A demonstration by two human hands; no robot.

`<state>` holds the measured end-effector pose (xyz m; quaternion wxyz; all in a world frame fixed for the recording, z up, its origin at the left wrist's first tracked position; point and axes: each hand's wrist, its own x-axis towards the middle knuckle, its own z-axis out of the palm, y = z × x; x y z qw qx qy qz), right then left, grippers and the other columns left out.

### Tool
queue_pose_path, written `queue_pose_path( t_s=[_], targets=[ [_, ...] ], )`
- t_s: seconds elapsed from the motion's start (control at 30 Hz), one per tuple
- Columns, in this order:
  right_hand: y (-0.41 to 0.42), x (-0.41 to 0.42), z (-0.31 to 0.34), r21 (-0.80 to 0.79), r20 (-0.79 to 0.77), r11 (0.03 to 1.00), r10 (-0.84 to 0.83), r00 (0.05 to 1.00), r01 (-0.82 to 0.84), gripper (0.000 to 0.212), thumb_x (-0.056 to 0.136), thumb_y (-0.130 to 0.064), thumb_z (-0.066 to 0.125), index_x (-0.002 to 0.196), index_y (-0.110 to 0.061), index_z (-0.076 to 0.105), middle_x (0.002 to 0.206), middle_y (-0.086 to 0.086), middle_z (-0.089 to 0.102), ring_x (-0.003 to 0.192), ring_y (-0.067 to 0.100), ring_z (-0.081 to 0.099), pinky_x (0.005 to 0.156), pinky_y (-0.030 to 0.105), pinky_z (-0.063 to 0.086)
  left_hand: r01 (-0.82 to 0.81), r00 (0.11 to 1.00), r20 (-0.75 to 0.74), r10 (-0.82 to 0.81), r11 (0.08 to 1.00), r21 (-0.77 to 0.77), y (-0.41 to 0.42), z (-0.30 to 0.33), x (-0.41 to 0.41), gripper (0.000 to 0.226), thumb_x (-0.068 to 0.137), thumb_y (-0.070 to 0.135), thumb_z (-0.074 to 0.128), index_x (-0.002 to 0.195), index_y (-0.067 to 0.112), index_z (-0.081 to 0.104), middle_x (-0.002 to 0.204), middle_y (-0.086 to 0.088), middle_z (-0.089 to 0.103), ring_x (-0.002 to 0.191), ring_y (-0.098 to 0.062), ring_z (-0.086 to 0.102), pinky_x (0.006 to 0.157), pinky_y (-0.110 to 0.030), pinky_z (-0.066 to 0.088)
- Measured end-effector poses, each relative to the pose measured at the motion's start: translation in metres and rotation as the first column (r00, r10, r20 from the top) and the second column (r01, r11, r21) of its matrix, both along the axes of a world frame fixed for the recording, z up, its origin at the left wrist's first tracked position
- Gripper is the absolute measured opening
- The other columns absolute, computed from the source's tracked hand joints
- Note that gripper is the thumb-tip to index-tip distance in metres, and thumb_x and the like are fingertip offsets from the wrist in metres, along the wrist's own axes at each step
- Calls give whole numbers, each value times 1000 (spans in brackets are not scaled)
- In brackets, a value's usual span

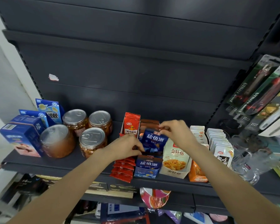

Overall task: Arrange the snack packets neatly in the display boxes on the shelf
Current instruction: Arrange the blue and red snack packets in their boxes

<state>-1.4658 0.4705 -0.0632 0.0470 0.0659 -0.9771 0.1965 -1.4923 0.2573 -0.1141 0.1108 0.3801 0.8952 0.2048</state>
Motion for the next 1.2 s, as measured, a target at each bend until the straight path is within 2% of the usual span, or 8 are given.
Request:
queue_pose_path(
  t_s=[0.17, 0.3, 0.47, 0.67, 0.83, 0.9, 1.0, 1.2],
  targets=[
    [-19, -12, -27, 110, 154, 993, 21, 988, -39, 21, 89, -17, 61, 109, -20, 67, 109, 2, 68, 96, 17, 63, 81, 33, 54, -67, 997, 43, 64, 996, 62, -1, 2, 6, 26, 91, 22, 60, 116, 22, 66, 106, 11, 59, 92, 3, 44, 87, -18, 40],
    [-19, -15, -40, 92, 244, 995, 16, 970, -40, 26, 92, -18, 56, 116, -21, 65, 116, 3, 65, 102, 17, 61, 85, 34, 53, -102, 993, 68, 95, 989, 104, -2, 2, 7, 24, 91, 19, 60, 114, 21, 66, 116, 5, 65, 100, 3, 53, 93, -23, 47],
    [-9, -3, -22, -41, 83, 998, 53, 995, -50, 24, 89, -21, 62, 112, -20, 67, 112, 0, 62, 99, 11, 57, 84, 25, 48, -134, 988, 90, 125, 985, 106, -4, 0, 6, 25, 91, 19, 60, 115, 21, 65, 119, 4, 64, 110, -5, 56, 96, -29, 49],
    [-9, 9, -22, 87, 313, 987, 105, 944, -138, 25, 89, -14, 61, 111, -21, 67, 115, -1, 65, 103, 12, 60, 88, 29, 51, -174, 983, 85, 166, 980, 96, -2, 0, 9, 28, 91, 22, 60, 120, 22, 61, 118, 4, 64, 102, -5, 57, 92, -28, 50],
    [-14, 14, -29, 19, 164, 999, -37, 986, 34, 19, 90, -15, 58, 105, -19, 68, 106, -1, 67, 95, 11, 63, 79, 25, 53, -344, 937, 139, 321, 914, 213, -3, 0, 6, 25, 86, 24, 66, 108, 24, 54, 100, 8, 65, 93, -5, 61, 88, -29, 52],
    [-10, 14, -22, -105, 100, 990, -86, 991, 97, 15, 90, -12, 58, 100, -17, 69, 98, -1, 68, 89, 9, 63, 74, 21, 53, -338, 929, 242, 281, 909, 242, -3, 1, 6, 18, 87, 23, 66, 102, 22, 56, 96, 7, 66, 91, -5, 62, 87, -27, 52],
    [-3, 14, -3, -247, 14, 958, -146, 989, 145, 14, 88, -6, 59, 92, -15, 70, 84, -5, 65, 74, -1, 57, 62, 3, 41, -249, 937, 299, 180, 946, 210, -3, 1, 9, 13, 92, 25, 59, 103, 19, 63, 104, 5, 66, 98, -6, 61, 89, -26, 51],
    [4, 16, 29, -395, -178, 911, -201, 963, 117, 17, 89, -5, 59, 85, -20, 66, 76, -13, 62, 75, 2, 59, 72, 20, 49, -269, 926, 318, 202, 945, 183, -3, -2, 4, 21, 96, 28, 52, 111, 17, 61, 113, 2, 63, 103, -7, 58, 85, -23, 50]
  ],
)
